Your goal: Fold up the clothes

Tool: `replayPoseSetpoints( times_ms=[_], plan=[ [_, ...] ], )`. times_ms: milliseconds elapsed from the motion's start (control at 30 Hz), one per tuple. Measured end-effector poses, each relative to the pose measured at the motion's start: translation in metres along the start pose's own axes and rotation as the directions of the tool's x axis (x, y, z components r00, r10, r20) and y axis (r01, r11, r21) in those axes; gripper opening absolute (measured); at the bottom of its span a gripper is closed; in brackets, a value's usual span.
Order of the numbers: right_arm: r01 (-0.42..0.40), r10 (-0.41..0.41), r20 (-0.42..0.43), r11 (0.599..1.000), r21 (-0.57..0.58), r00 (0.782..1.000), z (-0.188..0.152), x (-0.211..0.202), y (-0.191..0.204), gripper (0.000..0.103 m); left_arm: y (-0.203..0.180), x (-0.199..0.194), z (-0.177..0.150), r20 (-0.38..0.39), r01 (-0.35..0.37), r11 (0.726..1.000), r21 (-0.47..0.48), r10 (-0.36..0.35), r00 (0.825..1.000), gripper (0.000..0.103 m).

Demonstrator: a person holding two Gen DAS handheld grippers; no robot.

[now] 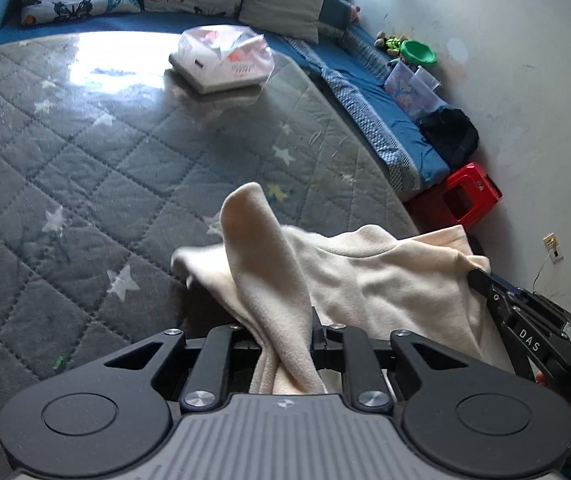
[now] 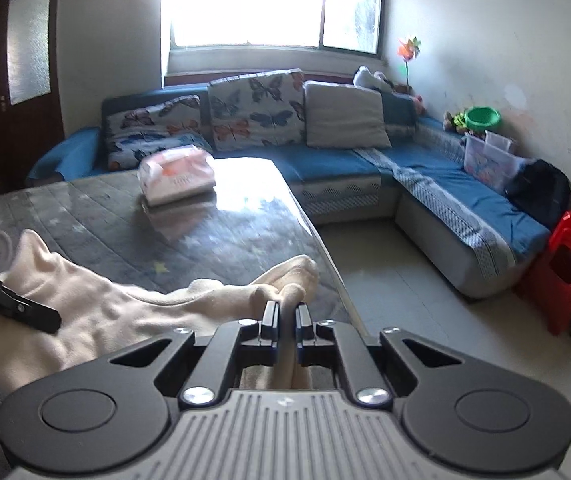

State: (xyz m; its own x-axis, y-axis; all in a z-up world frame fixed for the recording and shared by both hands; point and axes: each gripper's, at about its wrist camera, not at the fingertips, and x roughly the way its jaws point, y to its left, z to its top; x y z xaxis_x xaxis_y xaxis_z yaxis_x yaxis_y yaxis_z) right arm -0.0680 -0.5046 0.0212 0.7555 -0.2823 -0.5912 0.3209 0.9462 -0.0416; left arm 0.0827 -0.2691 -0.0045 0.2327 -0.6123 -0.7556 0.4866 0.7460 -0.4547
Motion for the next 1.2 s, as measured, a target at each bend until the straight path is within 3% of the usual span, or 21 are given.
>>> replayPoseSetpoints(
  times_ms=[433,733,1200],
  plan=[
    [0.029,-0.029,-0.035,0.999,-0.014,0.999,-0.016,0.013,0.0,0.005,0.004,0.009,-0.005,-0.014,-0.063,0.998,0.029,0.064,0.998,0.026],
    [0.036,-0.037,-0.051,0.999,-0.02,0.998,-0.015,0.013,0.002,0.009,0.0,0.008,-0.01,0.013,-0.141,0.986,0.09,0.14,0.99,0.047],
    [0.03,-0.031,-0.037,0.999,-0.012,0.999,-0.022,-0.001,0.01,0.051,-0.004,-0.01,-0.025,0.098,-0.231,0.959,0.163,0.218,0.971,0.077]
  ],
)
